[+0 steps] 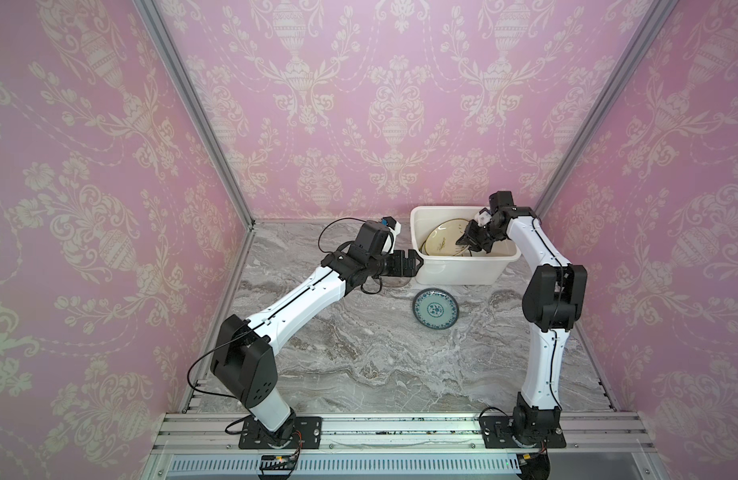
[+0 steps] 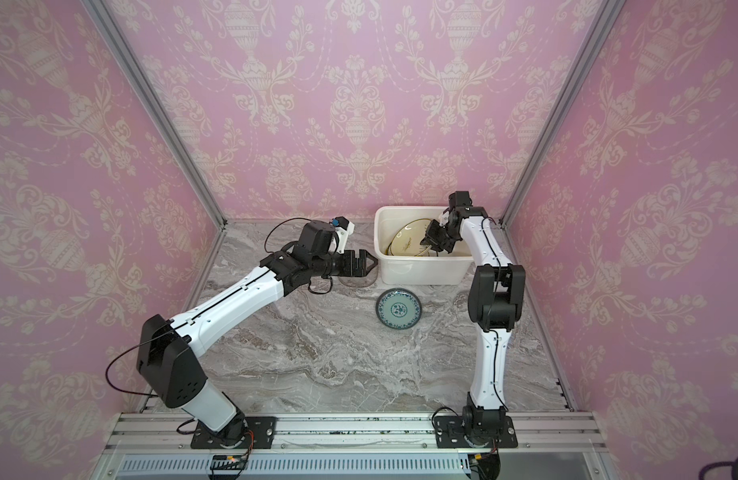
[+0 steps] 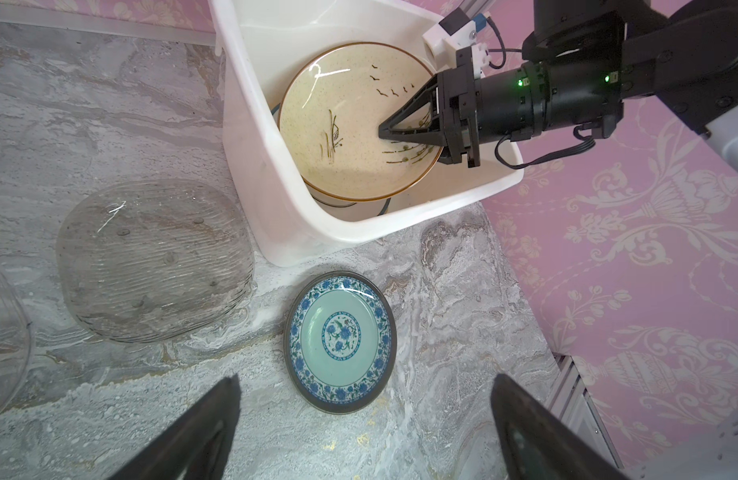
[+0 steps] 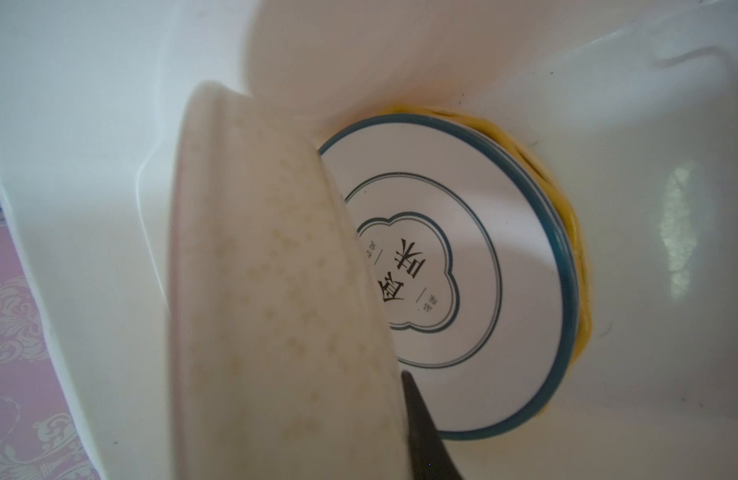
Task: Place the plates into the plastic bin on the countertop
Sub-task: 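Lower the beige plate onto the stacked plates in the bin with the right gripper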
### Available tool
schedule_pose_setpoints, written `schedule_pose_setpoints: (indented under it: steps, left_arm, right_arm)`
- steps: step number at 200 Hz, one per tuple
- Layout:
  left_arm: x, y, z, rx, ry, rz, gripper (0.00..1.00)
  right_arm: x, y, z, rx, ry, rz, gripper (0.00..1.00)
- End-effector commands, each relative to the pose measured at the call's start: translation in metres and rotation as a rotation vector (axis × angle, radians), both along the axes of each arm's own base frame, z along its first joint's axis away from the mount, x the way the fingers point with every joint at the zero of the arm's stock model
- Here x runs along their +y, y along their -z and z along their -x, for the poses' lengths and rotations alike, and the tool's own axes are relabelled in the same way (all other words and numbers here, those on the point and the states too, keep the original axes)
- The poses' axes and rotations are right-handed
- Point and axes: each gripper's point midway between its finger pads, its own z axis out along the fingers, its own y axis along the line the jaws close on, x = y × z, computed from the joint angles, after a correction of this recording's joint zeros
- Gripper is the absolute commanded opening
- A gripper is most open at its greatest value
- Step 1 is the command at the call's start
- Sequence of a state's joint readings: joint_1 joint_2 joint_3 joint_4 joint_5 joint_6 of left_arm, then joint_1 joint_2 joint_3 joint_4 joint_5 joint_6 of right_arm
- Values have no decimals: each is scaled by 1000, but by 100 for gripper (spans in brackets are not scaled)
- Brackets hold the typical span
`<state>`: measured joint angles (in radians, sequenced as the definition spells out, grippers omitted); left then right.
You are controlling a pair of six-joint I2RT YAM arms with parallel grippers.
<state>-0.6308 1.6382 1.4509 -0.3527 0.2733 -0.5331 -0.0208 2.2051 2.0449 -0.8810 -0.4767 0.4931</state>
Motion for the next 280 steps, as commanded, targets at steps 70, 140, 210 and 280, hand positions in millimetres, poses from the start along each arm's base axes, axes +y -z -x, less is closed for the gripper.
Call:
schedule_pose_setpoints:
  steps: [70, 140, 210, 280]
  left_arm:
    - [9, 8, 5, 28, -36, -39, 96]
    - [8, 13, 2, 52, -48, -52, 96]
    - [8, 21, 2, 91, -62, -52, 96]
    - [8, 30, 3, 117, -68, -61, 96]
  right_arm:
    - [14, 6, 3, -10, -77, 27, 24]
    - [7, 22, 7, 30, -97, 117, 41]
    - [-11, 34, 7, 73, -59, 220, 54]
    - [-21, 54, 4, 106, -54, 294, 56]
